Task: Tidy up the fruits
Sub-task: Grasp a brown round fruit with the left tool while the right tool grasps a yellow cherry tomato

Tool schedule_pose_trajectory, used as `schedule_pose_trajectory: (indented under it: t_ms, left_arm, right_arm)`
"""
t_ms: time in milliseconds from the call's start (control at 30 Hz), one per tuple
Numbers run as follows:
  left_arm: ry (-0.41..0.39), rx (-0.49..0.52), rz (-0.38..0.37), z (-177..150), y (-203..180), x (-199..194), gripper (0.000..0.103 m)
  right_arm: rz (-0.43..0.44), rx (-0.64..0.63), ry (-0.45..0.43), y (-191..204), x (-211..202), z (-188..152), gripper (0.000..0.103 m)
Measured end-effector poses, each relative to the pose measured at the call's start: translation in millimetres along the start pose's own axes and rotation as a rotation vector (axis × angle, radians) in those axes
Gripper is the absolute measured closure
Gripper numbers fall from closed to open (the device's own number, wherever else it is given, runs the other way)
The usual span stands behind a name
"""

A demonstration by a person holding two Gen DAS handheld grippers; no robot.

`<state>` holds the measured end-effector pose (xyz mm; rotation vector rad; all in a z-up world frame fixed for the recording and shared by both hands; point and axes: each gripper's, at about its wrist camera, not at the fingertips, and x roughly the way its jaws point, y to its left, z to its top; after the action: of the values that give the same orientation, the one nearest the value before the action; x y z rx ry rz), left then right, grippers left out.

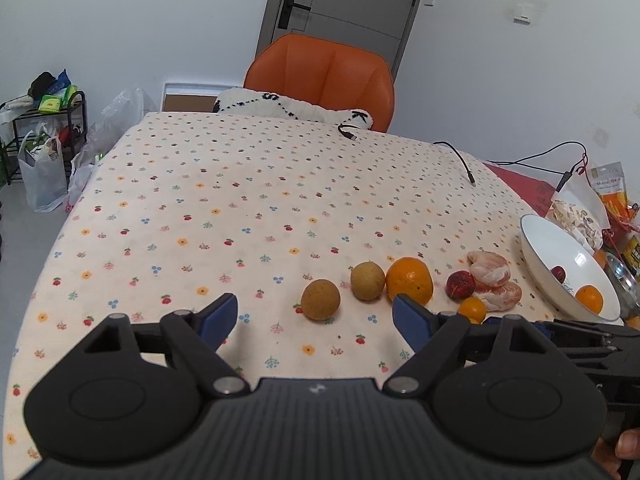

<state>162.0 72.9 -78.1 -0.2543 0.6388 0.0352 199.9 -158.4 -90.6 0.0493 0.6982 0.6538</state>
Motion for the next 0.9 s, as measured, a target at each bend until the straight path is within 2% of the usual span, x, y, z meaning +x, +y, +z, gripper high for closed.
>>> schedule_pose_trajectory:
  t_ms: [267,300,333,400,700,767,900]
  left_arm:
    - [0.005,0.015,-0.008,1.3,-3.7,12.9,0.028]
    - [0.007,0.014,-0.01,1.6,-4.0,14.9,0.029]
    - [0.009,0.012,-0.013,1.7,-3.7,16.8,0.032]
    - [0.013,0.01,-0.012,1.3,-3.8,19.9,0.037]
    - [0.013,-0.004,0.0,-0.6,-2.2,26.5,0.064]
    - [0.016,-0.006,-0.005,-0.4,-2.1,26.7,0.08]
    - [0.013,-0.011,-0.011,-0.4,-3.6,22.5,0.08]
  right_arm:
    - [0.023,0.009,0.014,-0.7,8.8,0.6,0.058]
    - [0.026,0.01,0.014,-1.7,9.8,1.2,0.063]
    - [0.03,0.011,0.016,-2.2,10.5,1.4,0.071]
    - [0.044,0.019,0.023,-4.3,12.5,1.8,0.079]
    - [0.074,0.026,0.016,-5.9,9.9,1.5,0.08]
    - [0.074,0.026,0.014,-6.3,8.6,1.8,0.08]
    - [0.071,0.025,0.007,-6.5,3.9,1.5,0.08]
